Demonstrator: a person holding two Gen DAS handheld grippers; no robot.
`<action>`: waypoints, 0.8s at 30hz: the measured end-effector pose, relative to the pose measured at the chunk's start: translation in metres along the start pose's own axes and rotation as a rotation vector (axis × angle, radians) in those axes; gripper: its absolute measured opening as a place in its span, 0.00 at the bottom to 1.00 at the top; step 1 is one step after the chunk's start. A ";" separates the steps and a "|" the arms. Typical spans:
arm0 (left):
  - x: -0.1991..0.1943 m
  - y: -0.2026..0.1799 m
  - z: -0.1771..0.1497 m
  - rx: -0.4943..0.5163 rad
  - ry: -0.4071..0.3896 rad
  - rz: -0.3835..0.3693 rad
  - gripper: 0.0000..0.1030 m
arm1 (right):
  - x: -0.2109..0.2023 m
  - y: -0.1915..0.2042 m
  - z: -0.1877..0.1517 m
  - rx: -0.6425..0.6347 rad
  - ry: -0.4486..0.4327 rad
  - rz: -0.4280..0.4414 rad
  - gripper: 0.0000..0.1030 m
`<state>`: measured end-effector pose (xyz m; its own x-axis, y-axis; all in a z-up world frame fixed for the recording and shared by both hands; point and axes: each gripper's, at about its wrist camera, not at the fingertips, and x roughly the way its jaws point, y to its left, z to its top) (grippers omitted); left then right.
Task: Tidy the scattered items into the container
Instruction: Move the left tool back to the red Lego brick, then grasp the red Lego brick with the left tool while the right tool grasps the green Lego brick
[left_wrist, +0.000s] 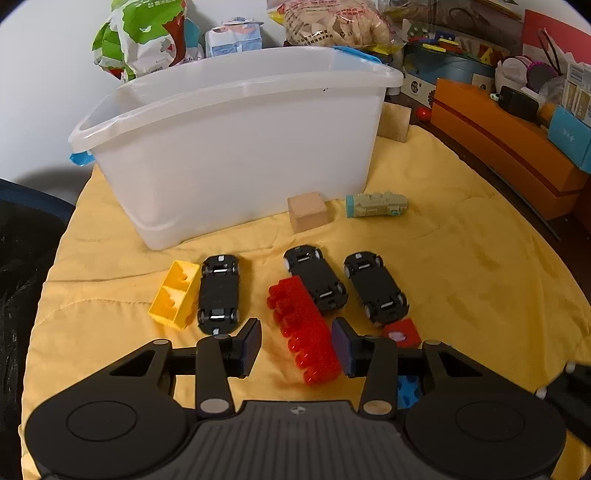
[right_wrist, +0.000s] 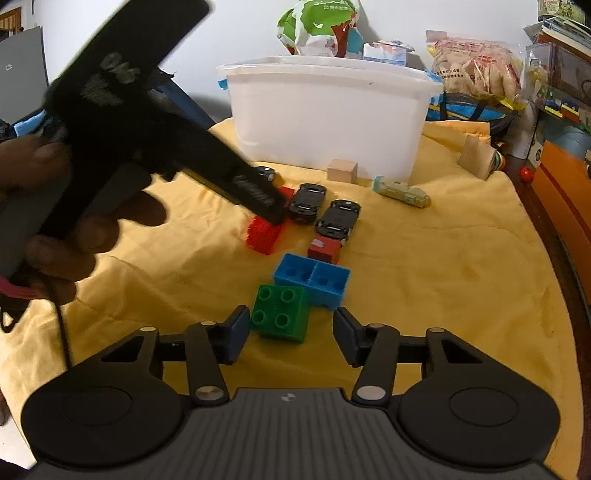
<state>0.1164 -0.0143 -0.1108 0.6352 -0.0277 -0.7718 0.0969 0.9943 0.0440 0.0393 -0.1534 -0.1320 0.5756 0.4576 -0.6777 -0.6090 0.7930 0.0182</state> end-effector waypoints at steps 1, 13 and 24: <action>0.000 -0.001 0.001 -0.001 0.000 0.003 0.46 | 0.000 0.002 0.000 -0.002 -0.001 0.005 0.48; 0.015 0.001 -0.006 -0.056 0.041 0.026 0.42 | 0.014 -0.003 -0.004 0.013 -0.006 -0.020 0.41; 0.023 -0.001 -0.008 -0.046 0.044 0.051 0.39 | 0.022 -0.005 0.001 0.015 -0.017 -0.004 0.36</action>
<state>0.1245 -0.0152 -0.1341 0.6044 0.0270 -0.7962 0.0289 0.9980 0.0558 0.0555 -0.1471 -0.1467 0.5871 0.4609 -0.6655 -0.5984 0.8008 0.0268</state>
